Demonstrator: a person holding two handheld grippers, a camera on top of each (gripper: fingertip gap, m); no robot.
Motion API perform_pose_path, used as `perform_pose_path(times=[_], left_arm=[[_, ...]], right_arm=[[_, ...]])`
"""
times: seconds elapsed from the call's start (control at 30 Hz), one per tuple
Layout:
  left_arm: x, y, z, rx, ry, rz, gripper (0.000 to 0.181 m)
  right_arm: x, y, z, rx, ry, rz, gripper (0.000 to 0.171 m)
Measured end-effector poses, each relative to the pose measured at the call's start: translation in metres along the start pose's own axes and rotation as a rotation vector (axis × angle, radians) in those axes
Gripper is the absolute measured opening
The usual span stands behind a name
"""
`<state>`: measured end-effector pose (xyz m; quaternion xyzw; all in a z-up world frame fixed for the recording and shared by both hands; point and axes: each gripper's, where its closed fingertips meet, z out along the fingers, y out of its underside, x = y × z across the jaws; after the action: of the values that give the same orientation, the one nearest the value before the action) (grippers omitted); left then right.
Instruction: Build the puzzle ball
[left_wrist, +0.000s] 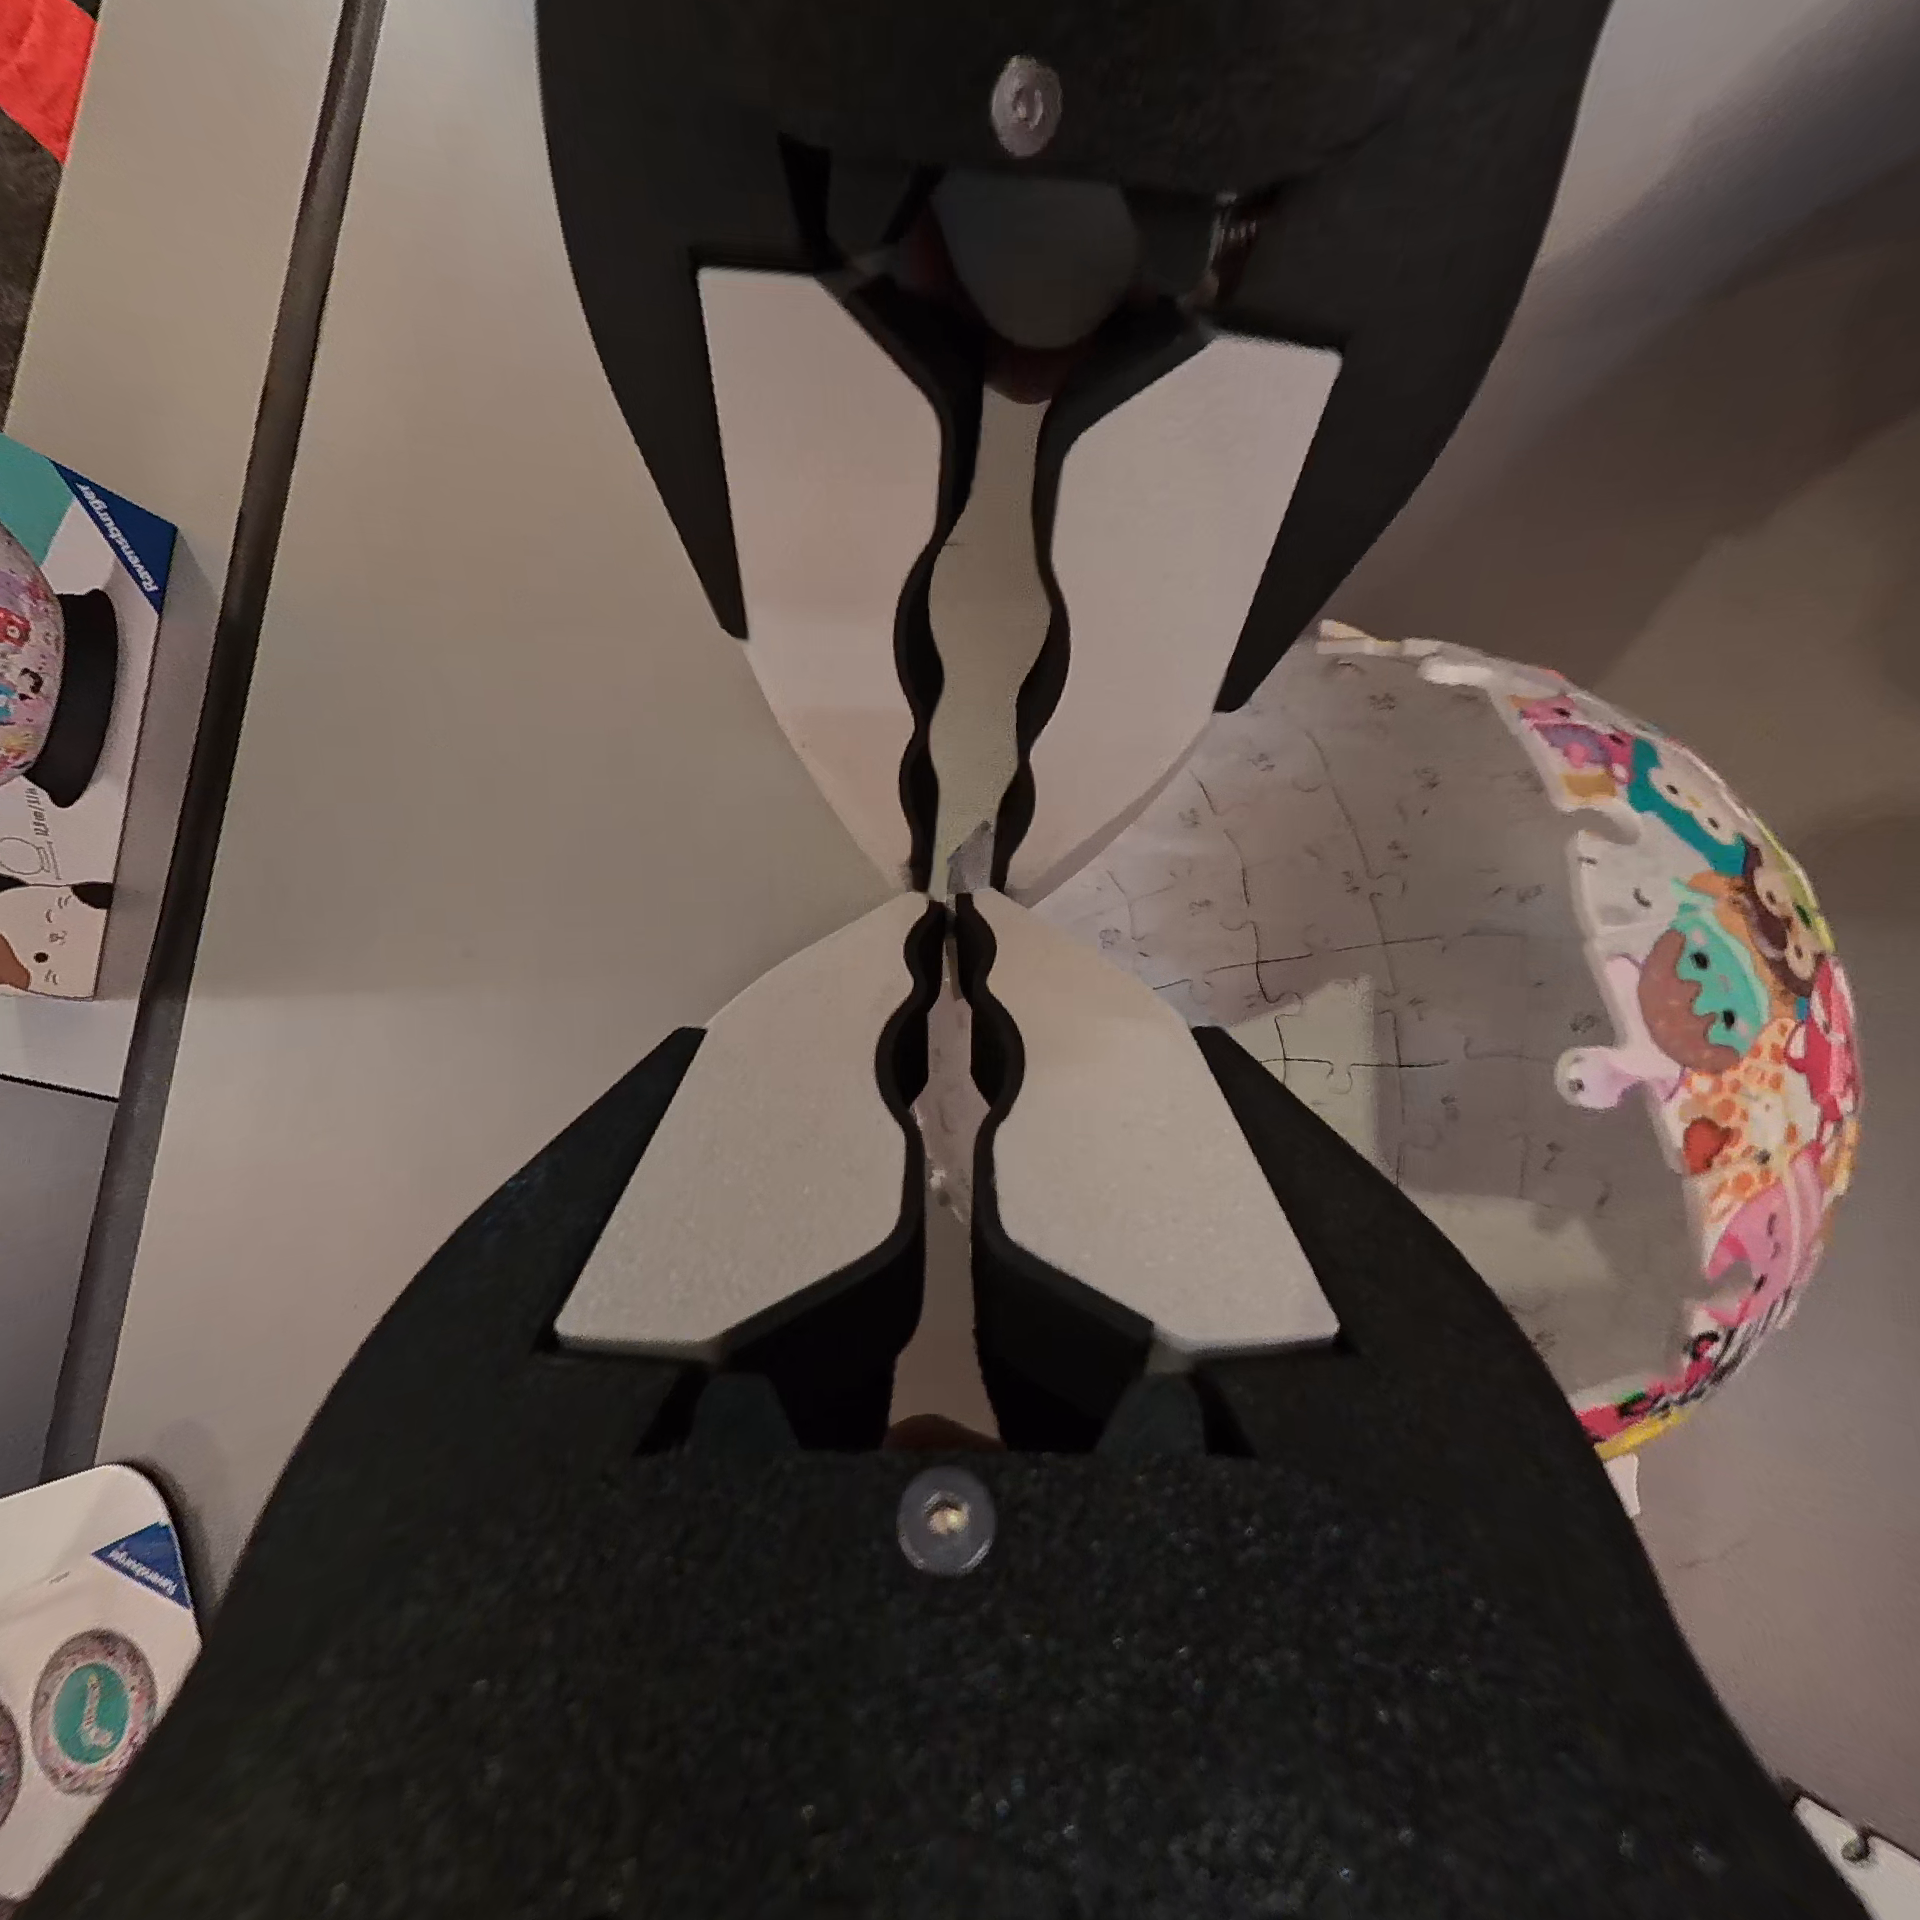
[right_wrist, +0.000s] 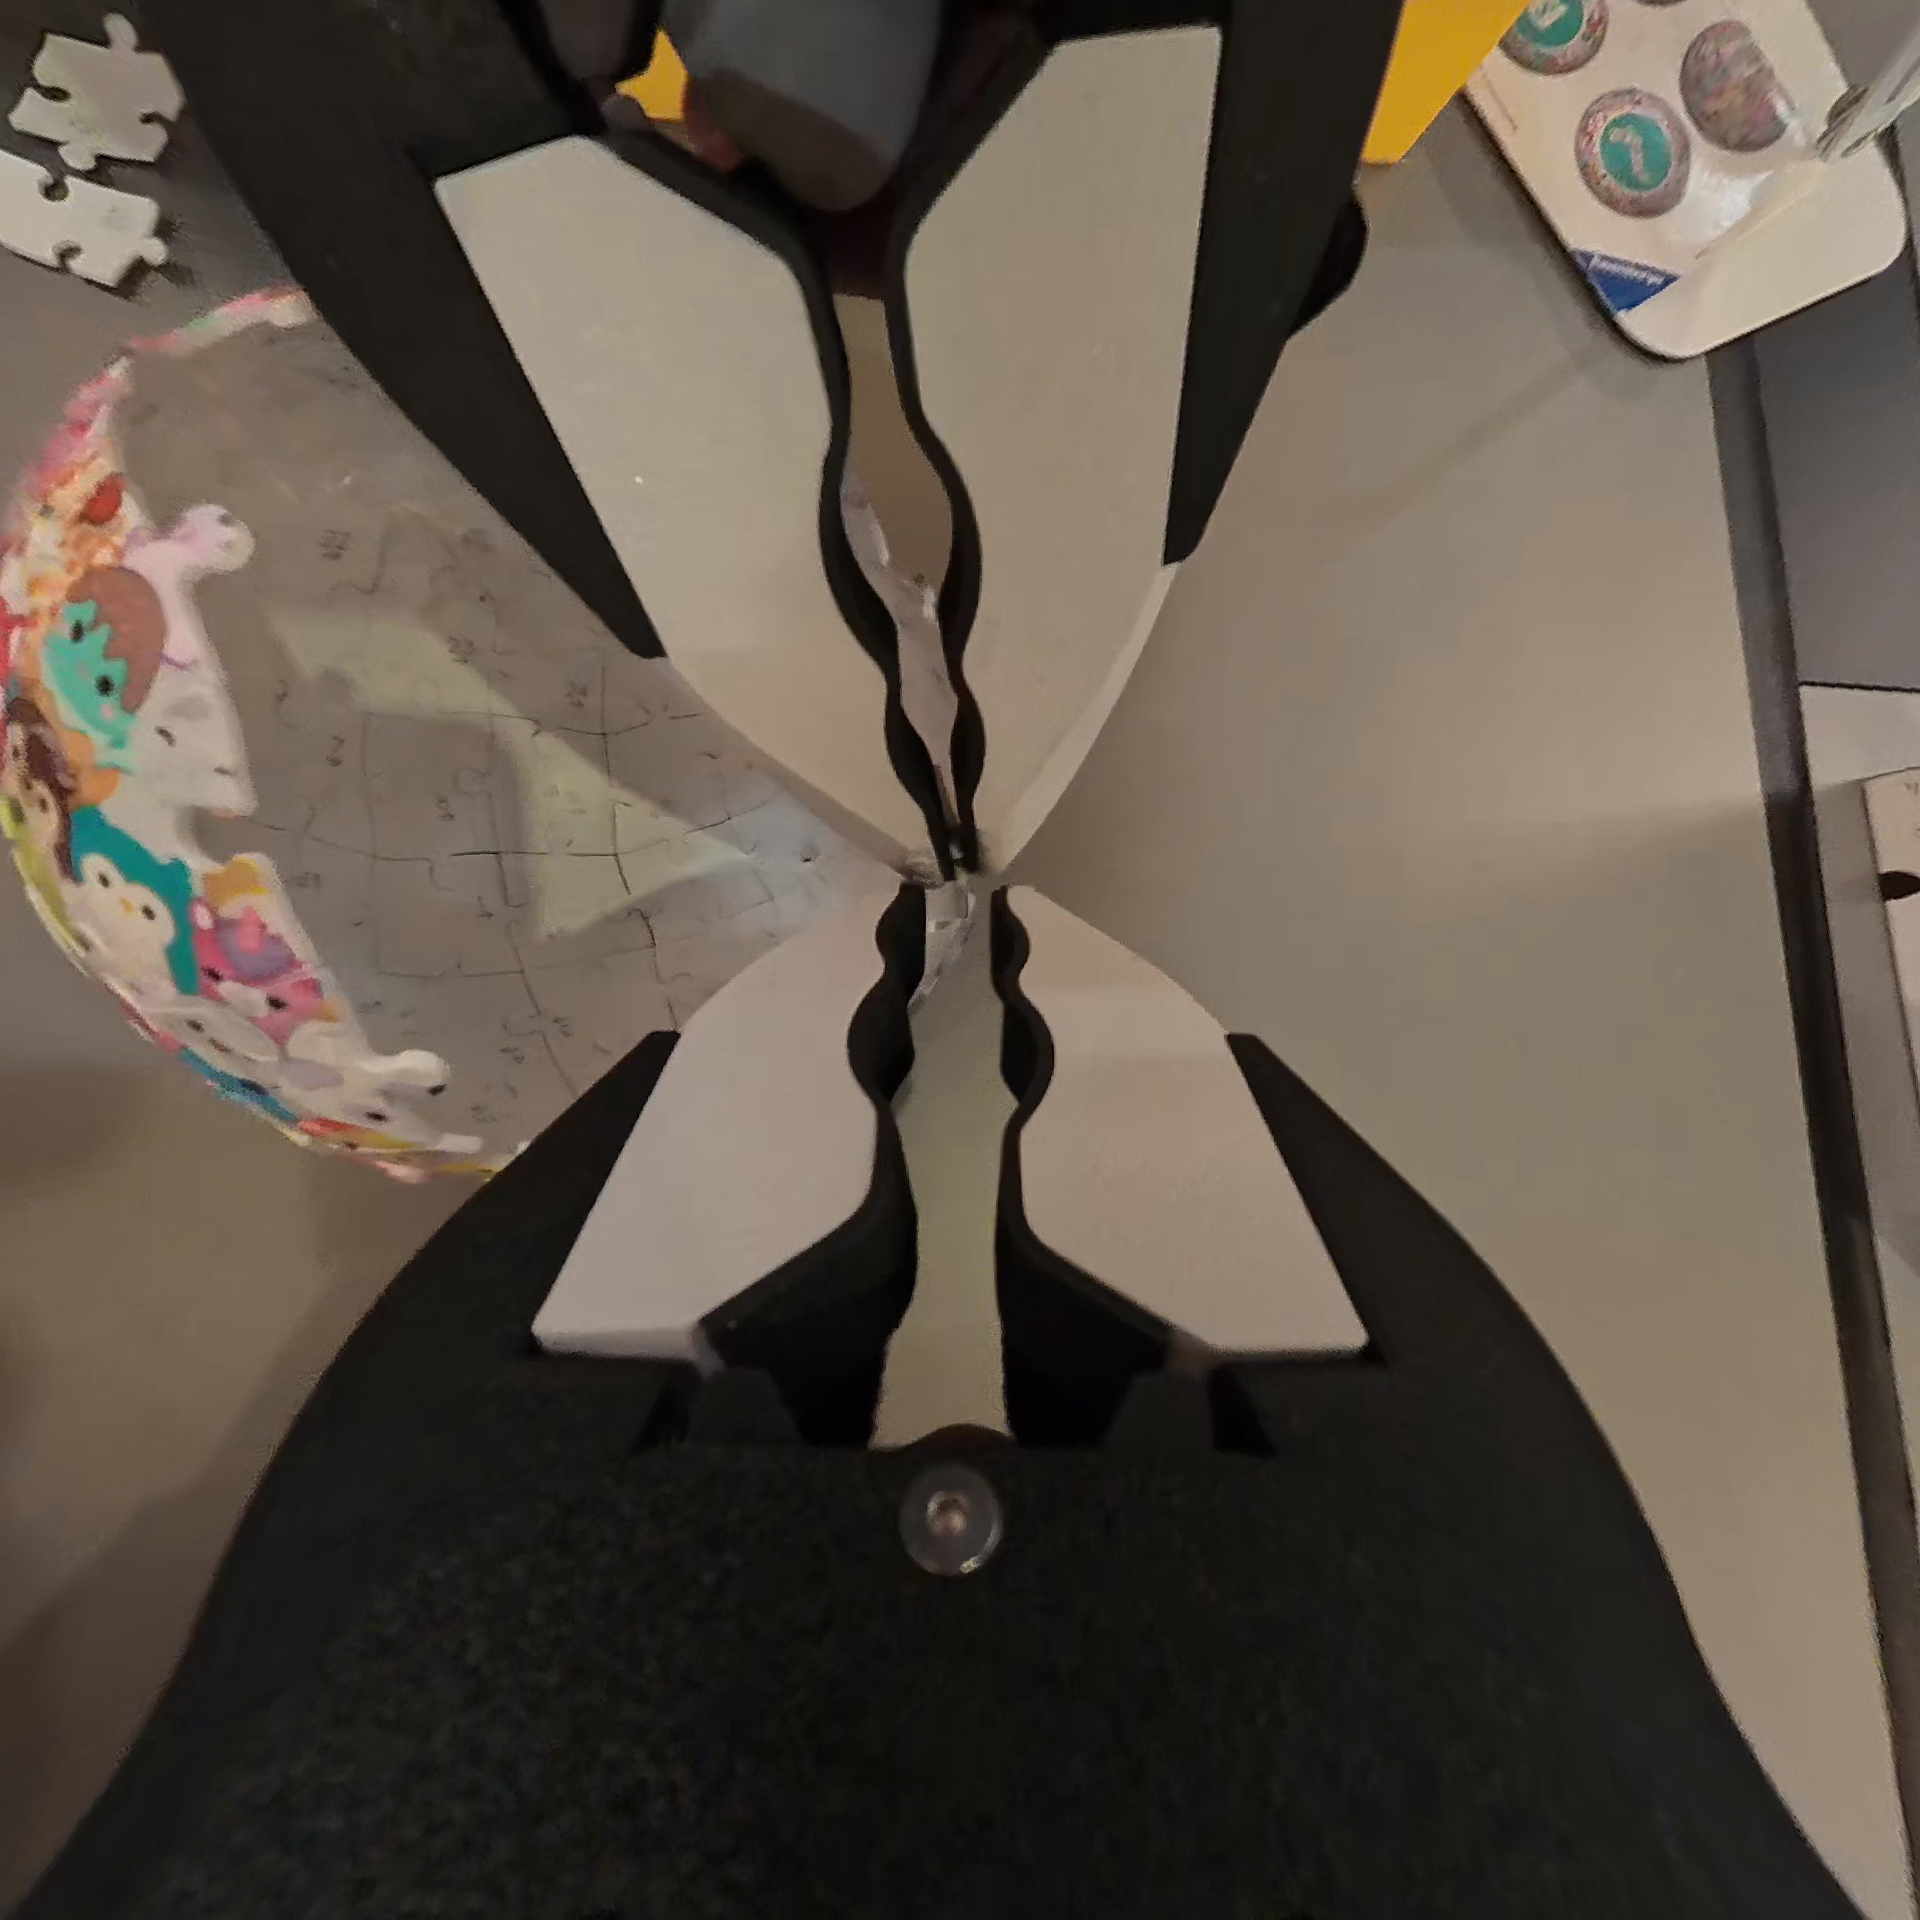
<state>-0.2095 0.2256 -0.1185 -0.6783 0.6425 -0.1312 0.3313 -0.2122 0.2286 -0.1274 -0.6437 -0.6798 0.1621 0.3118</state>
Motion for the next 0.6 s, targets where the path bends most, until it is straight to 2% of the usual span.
perform_pose_path(times=[0.47, 0.6], left_arm=[[-0.001, -0.001, -0.006, 0.041, 0.001, 0.003, 0.002], [-0.004, 0.0, -0.012, 0.057, -0.002, -0.022, 0.013]], right_arm=[[0.002, -0.006, -0.004, 0.035, 0.029, -0.069, 0.002], [0.004, -0.01, -0.007, 0.082, 0.027, -0.048, 0.002]])
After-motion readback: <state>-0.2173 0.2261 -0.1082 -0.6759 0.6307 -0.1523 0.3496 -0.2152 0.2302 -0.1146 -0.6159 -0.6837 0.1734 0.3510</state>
